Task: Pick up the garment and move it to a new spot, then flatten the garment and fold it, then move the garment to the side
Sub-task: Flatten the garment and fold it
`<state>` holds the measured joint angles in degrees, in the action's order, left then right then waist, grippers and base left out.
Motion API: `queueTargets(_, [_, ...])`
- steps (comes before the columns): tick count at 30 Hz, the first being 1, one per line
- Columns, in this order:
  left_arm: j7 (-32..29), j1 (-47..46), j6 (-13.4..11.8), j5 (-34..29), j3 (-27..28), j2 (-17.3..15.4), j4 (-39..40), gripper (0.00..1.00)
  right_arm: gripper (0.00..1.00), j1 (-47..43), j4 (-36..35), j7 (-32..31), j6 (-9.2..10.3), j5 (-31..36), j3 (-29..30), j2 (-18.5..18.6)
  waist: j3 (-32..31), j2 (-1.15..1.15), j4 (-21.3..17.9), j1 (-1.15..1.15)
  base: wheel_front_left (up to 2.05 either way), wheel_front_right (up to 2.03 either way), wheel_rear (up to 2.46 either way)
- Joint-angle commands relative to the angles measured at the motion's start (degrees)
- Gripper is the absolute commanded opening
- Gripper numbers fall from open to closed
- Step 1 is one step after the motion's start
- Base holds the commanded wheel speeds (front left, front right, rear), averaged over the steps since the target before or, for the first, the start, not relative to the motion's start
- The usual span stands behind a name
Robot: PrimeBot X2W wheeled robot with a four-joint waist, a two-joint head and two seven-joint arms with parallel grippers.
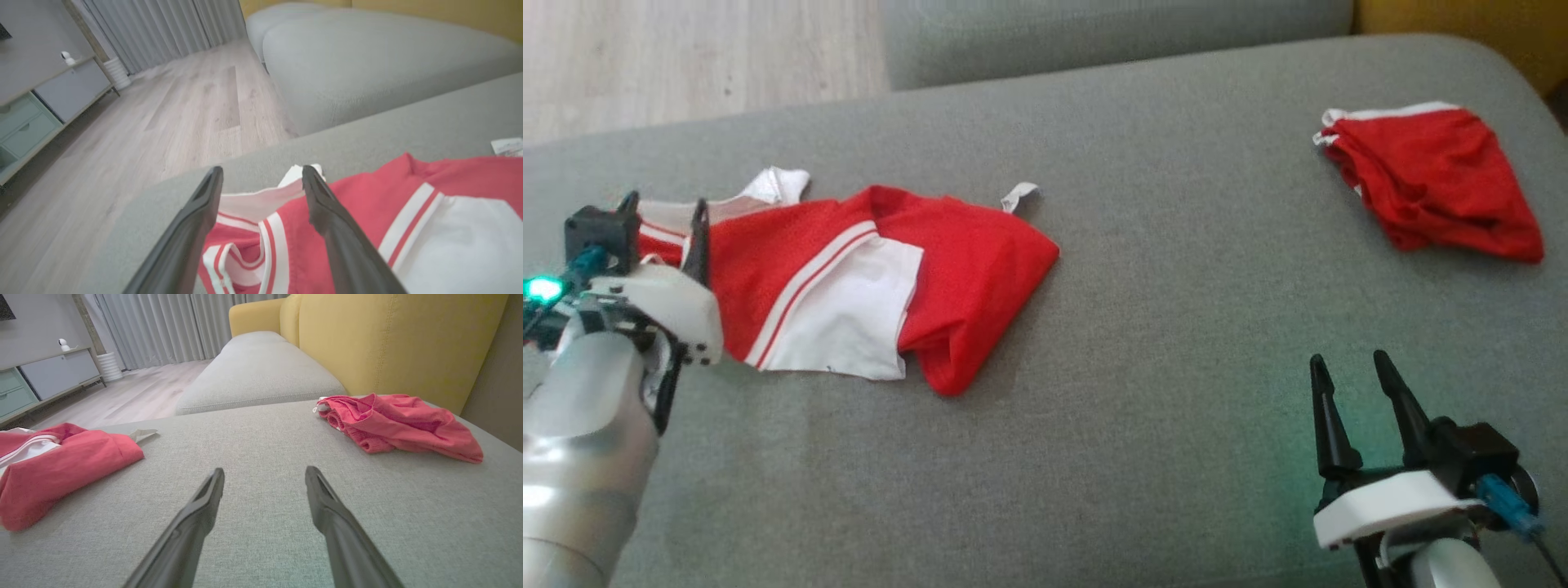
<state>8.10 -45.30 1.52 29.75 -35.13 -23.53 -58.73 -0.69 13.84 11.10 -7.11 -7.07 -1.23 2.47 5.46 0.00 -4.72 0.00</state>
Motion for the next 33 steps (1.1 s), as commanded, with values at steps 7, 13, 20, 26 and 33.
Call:
queueTargets(7, [3.24,4.11,-0.81,1.50,0.59,4.96,6.58,1.00,1.00,-1.81,-1.32,-0.19,-0.37,-0.48,-1.44,0.41,-5.65,0.00,1.97,0.00,0.00,0.00,0.00])
queueTargets(13, [3.62,9.98,-2.31,2.79,-0.79,10.58,9.55,1.00,1.00,-2.59,-2.36,-0.63,-0.37,-0.47,-1.59,0.41,-5.79,0.00,1.87,0.00,0.00,0.00,0.00])
queueTargets(20, [2.23,11.65,-3.38,2.55,-2.65,13.42,9.13,1.00,1.00,-2.18,-3.41,-1.21,-0.37,-0.08,-1.80,0.41,-3.77,0.00,0.54,0.00,0.00,0.00,0.00])
queueTargets(26, [2.03,10.12,-5.12,1.57,-3.54,14.16,5.97,1.00,1.00,-1.22,-3.98,-1.52,-0.37,0.39,-1.47,0.41,-1.33,0.00,-0.94,0.00,0.00,0.00,0.00])
queueTargets(33, [0.98,7.67,-6.85,0.78,-4.21,14.25,0.20,1.00,1.00,-0.28,-4.02,-1.47,-0.37,0.58,-1.42,0.41,0.12,0.00,-2.01,0.00,0.00,0.00,0.00])
